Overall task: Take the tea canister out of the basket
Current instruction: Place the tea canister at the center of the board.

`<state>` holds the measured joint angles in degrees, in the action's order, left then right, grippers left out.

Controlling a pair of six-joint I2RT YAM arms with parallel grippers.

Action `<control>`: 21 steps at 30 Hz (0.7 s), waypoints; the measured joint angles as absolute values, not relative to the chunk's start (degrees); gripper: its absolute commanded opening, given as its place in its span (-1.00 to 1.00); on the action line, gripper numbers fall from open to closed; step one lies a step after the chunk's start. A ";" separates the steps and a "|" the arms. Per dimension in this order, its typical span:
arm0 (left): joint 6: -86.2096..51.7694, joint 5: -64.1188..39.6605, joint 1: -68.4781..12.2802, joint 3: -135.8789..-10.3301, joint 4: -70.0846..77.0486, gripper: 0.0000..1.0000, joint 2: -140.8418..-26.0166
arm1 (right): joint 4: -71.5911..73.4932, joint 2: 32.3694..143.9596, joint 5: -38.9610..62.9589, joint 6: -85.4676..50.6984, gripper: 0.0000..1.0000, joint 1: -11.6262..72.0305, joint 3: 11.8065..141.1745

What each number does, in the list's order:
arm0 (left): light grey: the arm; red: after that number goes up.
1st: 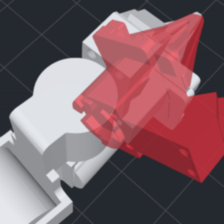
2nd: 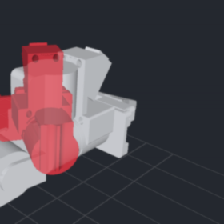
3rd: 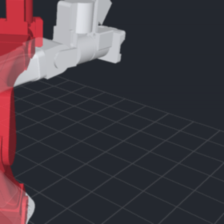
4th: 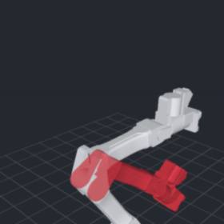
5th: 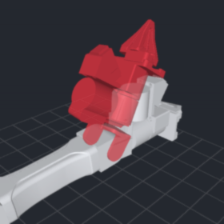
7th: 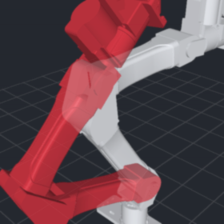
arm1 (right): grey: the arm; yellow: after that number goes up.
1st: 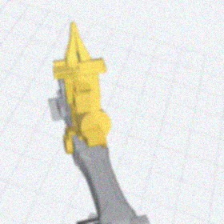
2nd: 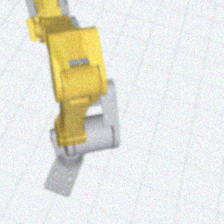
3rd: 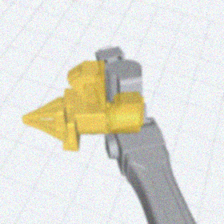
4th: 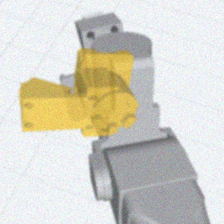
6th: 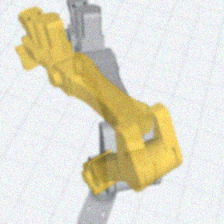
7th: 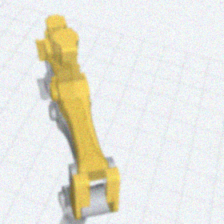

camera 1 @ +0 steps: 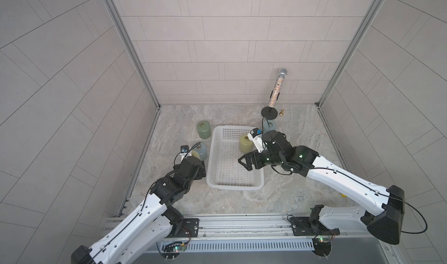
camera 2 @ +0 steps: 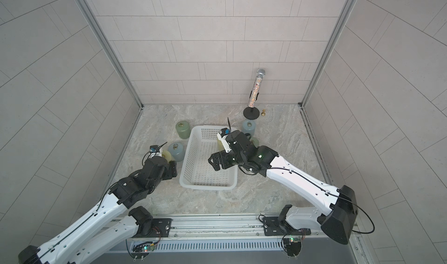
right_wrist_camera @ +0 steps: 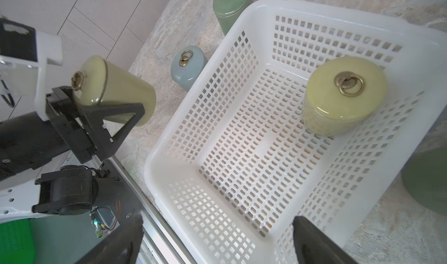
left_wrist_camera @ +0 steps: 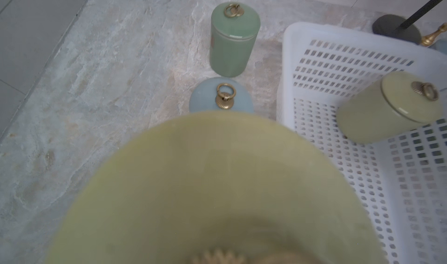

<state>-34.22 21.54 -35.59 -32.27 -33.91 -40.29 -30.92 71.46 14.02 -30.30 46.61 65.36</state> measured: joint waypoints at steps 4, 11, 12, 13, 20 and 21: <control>-36.14 21.32 -35.59 -28.51 -32.60 0.70 -40.53 | -31.24 71.64 14.11 -30.02 1.00 46.61 65.36; -38.17 21.10 -35.59 -23.03 -27.88 0.73 -42.48 | -32.08 71.64 14.15 -29.74 1.00 46.61 66.08; -38.44 21.19 -35.59 -22.28 -27.38 0.73 -42.50 | -32.18 71.64 14.15 -29.71 1.00 46.61 66.17; -38.70 21.17 -35.59 -21.58 -26.79 0.74 -42.52 | -32.36 71.64 14.13 -29.69 1.00 46.61 66.24; -39.00 21.12 -35.53 -20.10 -22.37 0.73 -46.09 | -32.95 71.64 14.15 -29.52 1.00 46.61 66.28; -39.00 20.93 -35.53 -20.10 -21.63 0.74 -47.29 | -32.97 71.64 14.17 -29.50 1.00 46.61 66.28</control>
<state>-39.00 20.93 -35.53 -20.10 -21.63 -47.29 -32.97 71.64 14.17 -29.50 46.61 66.28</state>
